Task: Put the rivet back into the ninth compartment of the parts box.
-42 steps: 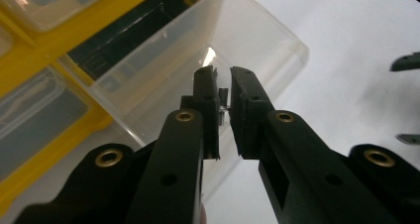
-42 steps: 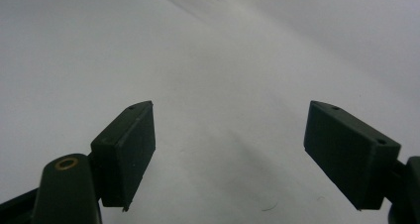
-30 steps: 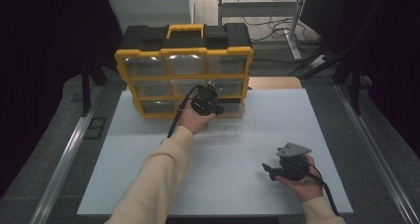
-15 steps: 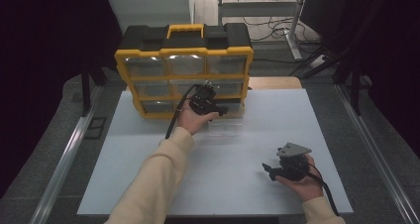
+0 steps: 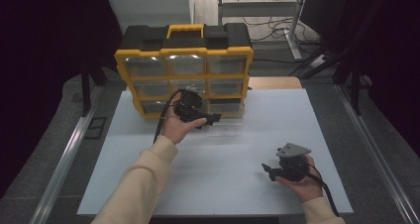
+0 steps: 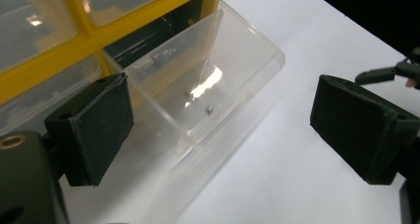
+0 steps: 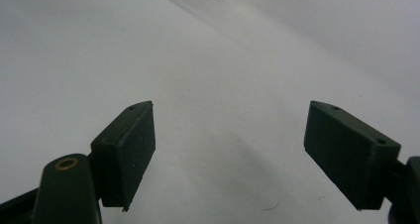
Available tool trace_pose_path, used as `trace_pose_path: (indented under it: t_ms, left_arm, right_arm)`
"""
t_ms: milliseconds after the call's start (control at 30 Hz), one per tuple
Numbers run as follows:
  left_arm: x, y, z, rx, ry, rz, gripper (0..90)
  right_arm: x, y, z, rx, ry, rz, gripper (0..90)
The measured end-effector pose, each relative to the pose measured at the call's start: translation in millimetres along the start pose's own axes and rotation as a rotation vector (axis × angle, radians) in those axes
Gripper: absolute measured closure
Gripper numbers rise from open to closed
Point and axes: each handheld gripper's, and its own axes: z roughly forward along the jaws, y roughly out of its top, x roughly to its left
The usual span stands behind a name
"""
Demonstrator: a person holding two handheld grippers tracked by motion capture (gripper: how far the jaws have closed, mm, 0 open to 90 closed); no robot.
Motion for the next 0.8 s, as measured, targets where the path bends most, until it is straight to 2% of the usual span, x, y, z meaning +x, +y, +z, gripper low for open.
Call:
trace_pose_path:
  t_ms: [167,200,300,400,467,500,533,633,700,767,800]
  left_arm:
    - [-1.3,-19.5,-16.4,-0.006,0.019,0.012,10.3]
    - [-1.3,-19.5,-16.4,-0.006,0.019,0.012,10.6]
    - [-1.3,-38.8,-26.8,-0.009,0.043,0.024,11.0]
    - [0.0,-48.3,-31.3,-0.012,0.056,0.022,11.2]
    - [2.8,-61.3,-37.9,-0.024,0.065,0.008,11.4]
    - [2.8,-61.3,-37.9,-0.024,0.065,0.008,11.7]
    - [5.3,-69.1,-41.9,-0.029,0.065,-0.002,11.8]
    - [7.4,-76.5,-45.7,-0.031,0.069,-0.008,12.3]
    - [9.4,-87.9,-51.7,-0.039,0.073,-0.019,12.4]
    - [9.5,-91.7,-54.3,-0.038,0.083,-0.015,12.6]
    - [9.2,-100.1,-59.8,-0.039,0.102,-0.004,12.9]
  right_arm:
    - [1.1,0.4,-0.7,-0.001,-0.002,0.001,20.9]
    - [1.1,0.4,-0.7,-0.001,-0.002,0.001,20.9]
    - [1.2,0.5,-1.2,-0.003,-0.005,0.002,20.9]
    - [1.4,0.5,-1.3,-0.003,-0.005,0.003,20.9]
    - [1.9,0.7,-1.3,-0.002,-0.004,0.004,20.9]
    - [2.0,0.7,-1.3,-0.002,-0.004,0.004,20.9]
    - [2.1,0.8,-1.3,-0.002,-0.003,0.004,20.9]
    - [2.1,0.7,-1.4,0.000,-0.004,0.005,20.9]
    - [2.1,0.7,-1.8,-0.002,-0.006,0.005,20.9]
    - [2.1,0.7,-1.9,-0.002,-0.006,0.005,20.9]
    - [2.0,0.7,-1.8,-0.002,-0.006,0.003,20.9]
